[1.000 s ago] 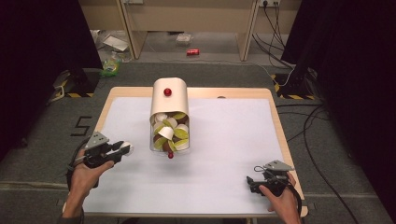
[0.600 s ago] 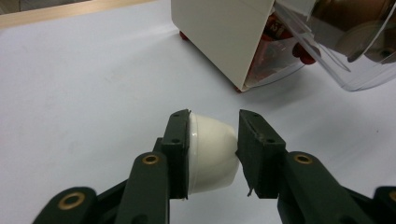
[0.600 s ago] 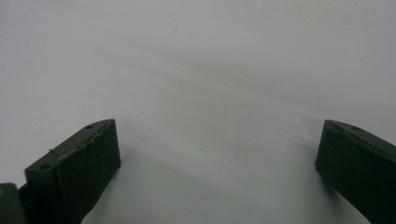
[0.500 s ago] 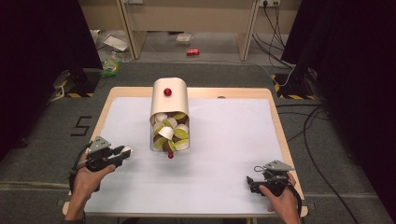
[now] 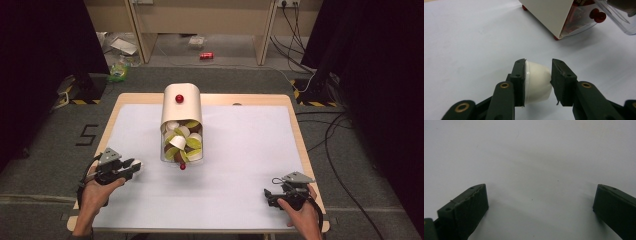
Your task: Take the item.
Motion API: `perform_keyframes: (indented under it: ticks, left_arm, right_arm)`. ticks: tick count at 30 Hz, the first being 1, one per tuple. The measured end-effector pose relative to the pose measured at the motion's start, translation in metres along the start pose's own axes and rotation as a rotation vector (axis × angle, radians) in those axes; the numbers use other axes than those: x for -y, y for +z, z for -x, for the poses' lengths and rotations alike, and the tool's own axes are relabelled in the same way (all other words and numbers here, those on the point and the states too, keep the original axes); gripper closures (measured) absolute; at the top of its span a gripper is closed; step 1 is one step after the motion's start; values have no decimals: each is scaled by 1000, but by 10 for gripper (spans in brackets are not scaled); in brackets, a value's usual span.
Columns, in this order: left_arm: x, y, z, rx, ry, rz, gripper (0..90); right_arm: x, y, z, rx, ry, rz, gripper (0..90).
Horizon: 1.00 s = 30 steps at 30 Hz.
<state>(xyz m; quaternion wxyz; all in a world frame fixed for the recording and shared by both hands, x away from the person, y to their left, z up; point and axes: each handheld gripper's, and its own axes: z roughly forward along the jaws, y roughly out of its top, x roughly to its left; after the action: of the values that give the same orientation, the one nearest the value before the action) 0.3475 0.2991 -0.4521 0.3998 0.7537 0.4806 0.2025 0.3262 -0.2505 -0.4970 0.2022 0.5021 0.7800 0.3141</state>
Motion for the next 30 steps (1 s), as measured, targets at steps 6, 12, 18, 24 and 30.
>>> perform_keyframes:
  ticks: [6, 12, 18, 24, 30]
  left_arm:
    - [4, 4, -2, -10, -1, -16, 645]
    - [7, 9, -1, -37, 14, -34, 644]
    - [6, 9, 0, -35, 12, -35, 634]
    - [4, 6, 0, -59, 6, -19, 447]
    - [2, 3, 3, -55, 2, -10, 363]
  right_arm:
    - [0, 0, 0, 0, -1, 0, 4]
    - [0, 0, 0, 0, 0, 0, 4]
    - [0, 0, 0, 0, -1, 0, 4]
    - [0, 0, 0, 0, -1, 0, 4]
    - [0, 0, 0, 0, -1, 0, 4]
